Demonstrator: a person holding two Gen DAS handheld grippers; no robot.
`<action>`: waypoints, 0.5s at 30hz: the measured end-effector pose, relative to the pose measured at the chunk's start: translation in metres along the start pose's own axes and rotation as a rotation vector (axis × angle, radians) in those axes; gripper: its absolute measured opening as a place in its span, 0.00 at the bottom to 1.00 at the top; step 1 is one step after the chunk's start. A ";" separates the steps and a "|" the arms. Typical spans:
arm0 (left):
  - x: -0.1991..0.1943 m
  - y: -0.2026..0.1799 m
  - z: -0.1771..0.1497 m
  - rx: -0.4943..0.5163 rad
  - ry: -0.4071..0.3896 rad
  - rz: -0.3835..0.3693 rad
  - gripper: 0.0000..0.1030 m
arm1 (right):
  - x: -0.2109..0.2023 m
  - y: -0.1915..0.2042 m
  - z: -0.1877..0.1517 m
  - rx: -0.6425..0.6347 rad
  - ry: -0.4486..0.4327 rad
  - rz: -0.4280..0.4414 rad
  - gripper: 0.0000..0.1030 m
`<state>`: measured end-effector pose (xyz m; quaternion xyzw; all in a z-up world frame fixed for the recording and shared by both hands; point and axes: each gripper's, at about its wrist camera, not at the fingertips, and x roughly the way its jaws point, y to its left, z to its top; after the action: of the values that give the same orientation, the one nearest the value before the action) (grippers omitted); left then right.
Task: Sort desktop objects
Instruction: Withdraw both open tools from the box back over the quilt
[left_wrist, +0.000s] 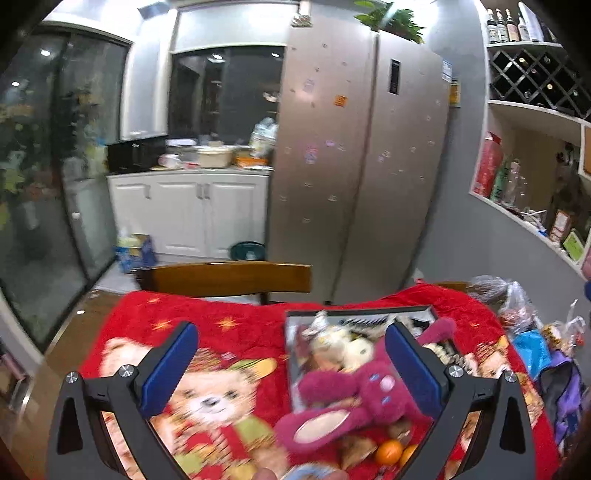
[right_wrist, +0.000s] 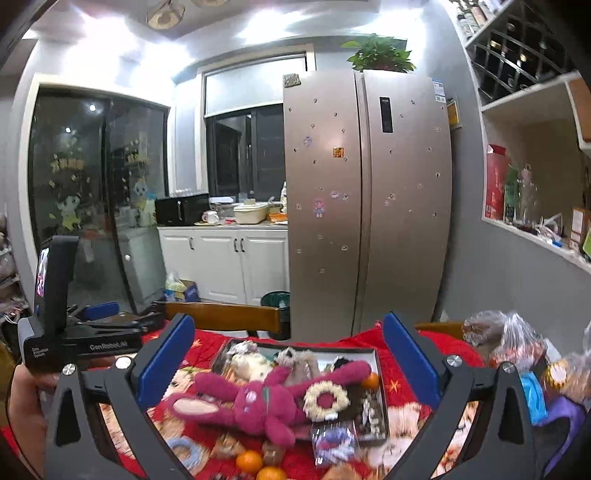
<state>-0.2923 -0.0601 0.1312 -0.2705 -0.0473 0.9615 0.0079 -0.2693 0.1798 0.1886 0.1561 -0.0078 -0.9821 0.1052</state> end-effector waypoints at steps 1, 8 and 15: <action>-0.008 0.004 -0.007 -0.003 0.006 0.009 1.00 | -0.011 -0.005 -0.004 0.023 0.003 -0.002 1.00; -0.024 0.028 -0.059 -0.024 0.107 0.011 1.00 | -0.060 -0.036 -0.033 0.165 0.039 0.027 1.00; -0.012 0.028 -0.104 -0.010 0.207 -0.050 1.00 | -0.075 -0.037 -0.063 0.168 0.059 0.012 1.00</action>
<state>-0.2277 -0.0790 0.0462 -0.3669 -0.0575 0.9278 0.0354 -0.1880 0.2324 0.1501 0.1932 -0.0878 -0.9723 0.0979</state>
